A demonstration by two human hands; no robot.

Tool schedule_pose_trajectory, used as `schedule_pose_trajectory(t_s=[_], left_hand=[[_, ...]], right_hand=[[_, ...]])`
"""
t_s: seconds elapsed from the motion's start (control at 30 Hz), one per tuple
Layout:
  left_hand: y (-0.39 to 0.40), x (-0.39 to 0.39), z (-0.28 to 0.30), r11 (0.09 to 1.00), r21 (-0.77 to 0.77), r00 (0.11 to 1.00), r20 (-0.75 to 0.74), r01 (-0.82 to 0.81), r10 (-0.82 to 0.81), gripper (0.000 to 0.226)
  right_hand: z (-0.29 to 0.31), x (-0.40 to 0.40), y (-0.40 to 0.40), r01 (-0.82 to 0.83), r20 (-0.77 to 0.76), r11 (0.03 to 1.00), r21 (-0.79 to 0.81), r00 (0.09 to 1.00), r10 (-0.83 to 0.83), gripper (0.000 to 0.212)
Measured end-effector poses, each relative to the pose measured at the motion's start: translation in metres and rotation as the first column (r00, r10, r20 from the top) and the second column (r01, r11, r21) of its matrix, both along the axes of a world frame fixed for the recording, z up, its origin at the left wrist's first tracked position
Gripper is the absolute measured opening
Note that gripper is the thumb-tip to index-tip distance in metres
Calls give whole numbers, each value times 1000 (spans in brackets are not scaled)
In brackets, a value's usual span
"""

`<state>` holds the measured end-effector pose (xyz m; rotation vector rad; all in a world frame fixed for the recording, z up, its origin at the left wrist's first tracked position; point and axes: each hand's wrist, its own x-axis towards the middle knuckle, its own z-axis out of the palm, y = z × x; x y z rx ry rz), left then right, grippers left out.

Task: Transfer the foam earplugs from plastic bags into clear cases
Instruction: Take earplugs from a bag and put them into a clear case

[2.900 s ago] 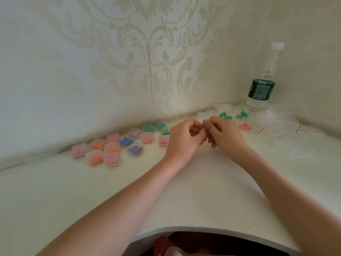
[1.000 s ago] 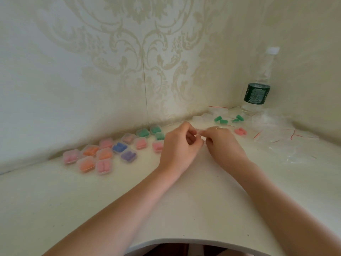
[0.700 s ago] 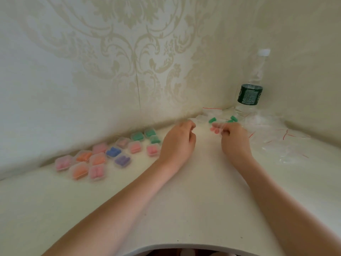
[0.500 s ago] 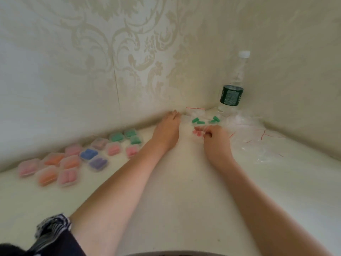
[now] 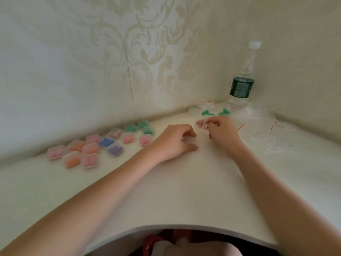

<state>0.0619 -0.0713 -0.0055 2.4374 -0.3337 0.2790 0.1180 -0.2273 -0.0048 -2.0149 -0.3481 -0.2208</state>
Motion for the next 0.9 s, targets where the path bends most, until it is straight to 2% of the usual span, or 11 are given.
schedule_pose_trajectory(t_s=[0.1, 0.17, 0.23, 0.3, 0.37, 0.43, 0.6, 0.67, 0.73, 0.9], left_hand=[[10, -17, -5, 994, -110, 999, -46, -25, 20, 38], [17, -20, -8, 972, -233, 996, -87, -45, 25, 47], [25, -21, -8, 961, -277, 990, -137, -18, -20, 56], [33, -20, -5, 971, -236, 983, -173, 24, -66, 58], [38, -19, -4, 974, -223, 981, -176, 40, -80, 47], [38, -19, -5, 969, -244, 988, -141, 33, -69, 37], [30, -21, -8, 900, -436, 997, -68, -6, -26, 37], [28, -23, -8, 860, -510, 998, -54, -16, -13, 40], [26, -22, -8, 865, -500, 999, -30, -44, 34, 40], [25, -17, -8, 866, -499, 999, -41, -38, 20, 40]], right_hand=[[5, -10, 5, -72, -150, 984, 163, 984, 97, 26], [6, -13, 6, -74, -196, 975, 208, 974, 116, 27], [6, -14, 5, -68, -198, 976, 209, 974, 110, 25], [5, -14, 2, -74, -179, 988, 137, 979, 98, 21], [6, -14, -1, -115, -172, 993, 38, 978, 120, 19], [8, -16, -2, -184, -185, 983, 9, 966, 182, 19], [8, -22, 2, -230, -114, 973, -28, 968, 225, 35], [8, -23, 3, -211, -87, 971, -113, 976, 202, 41], [8, -25, 2, -200, -69, 958, -204, 979, 190, 42], [11, -27, 4, -235, -86, 938, -254, 972, 220, 19]])
